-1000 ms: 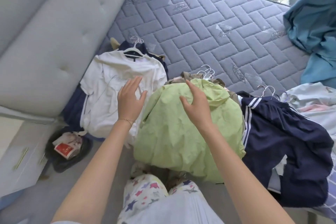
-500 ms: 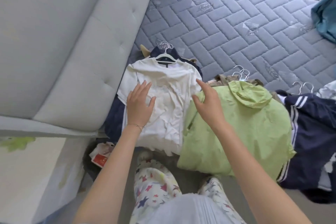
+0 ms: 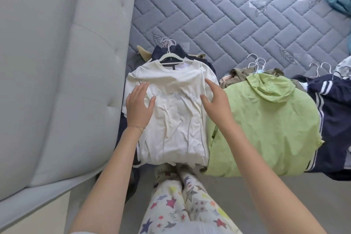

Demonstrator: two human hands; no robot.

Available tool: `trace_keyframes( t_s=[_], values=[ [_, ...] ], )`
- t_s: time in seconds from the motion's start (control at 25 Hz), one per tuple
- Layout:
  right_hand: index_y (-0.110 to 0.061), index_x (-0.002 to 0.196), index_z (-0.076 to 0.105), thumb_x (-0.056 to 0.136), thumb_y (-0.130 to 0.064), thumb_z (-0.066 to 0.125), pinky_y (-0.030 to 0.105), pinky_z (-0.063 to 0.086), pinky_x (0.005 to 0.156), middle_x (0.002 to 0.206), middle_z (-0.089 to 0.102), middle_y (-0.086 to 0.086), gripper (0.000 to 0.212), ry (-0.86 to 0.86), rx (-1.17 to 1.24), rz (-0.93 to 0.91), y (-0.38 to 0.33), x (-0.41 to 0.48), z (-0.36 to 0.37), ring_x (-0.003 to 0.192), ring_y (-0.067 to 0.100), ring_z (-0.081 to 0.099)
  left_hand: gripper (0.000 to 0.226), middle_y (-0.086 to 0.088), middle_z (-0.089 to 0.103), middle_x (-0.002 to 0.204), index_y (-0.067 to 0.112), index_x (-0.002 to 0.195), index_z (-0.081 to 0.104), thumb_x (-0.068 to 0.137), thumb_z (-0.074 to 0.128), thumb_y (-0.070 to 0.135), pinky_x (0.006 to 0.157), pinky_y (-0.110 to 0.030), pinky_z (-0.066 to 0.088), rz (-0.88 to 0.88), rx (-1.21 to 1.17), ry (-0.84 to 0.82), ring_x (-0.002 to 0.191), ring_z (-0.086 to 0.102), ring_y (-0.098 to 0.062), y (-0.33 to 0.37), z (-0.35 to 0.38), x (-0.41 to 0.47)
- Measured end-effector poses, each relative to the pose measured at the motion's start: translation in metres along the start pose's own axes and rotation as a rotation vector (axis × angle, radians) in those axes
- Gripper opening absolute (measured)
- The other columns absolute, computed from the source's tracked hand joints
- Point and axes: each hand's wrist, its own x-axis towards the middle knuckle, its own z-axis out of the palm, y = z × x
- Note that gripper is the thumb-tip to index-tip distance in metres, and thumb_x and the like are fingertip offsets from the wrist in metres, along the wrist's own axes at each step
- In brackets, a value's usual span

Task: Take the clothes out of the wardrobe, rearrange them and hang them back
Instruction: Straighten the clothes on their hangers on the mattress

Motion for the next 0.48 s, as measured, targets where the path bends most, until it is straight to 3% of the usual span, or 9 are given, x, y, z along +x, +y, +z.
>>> trace_keyframes(
  t_s=[0.24,0.48],
  values=[
    [-0.017,0.146,0.041,0.093,-0.015,0.056,0.036,0.027,0.116,0.148,0.044,0.0,0.055,-0.07,-0.068,0.011,0.039,0.083,0.052,0.139,0.019,0.036,0.05,0.0,0.041,0.15,0.018,0.144,0.043,0.096,0.056,0.023,0.117,-0.042,0.022,0.039,0.005,-0.011,0.143,0.03,-0.019,-0.04,0.055,0.069],
    [-0.014,0.145,0.042,0.093,-0.012,0.055,0.029,0.027,0.111,0.147,0.046,0.003,0.053,-0.08,-0.115,-0.032,0.095,0.18,0.124,0.137,0.02,0.037,0.05,0.002,0.039,0.152,0.02,0.144,0.041,0.097,0.055,0.026,0.118,-0.041,0.015,0.057,0.042,-0.044,0.145,0.025,-0.018,-0.1,0.142,0.143]
  ],
)
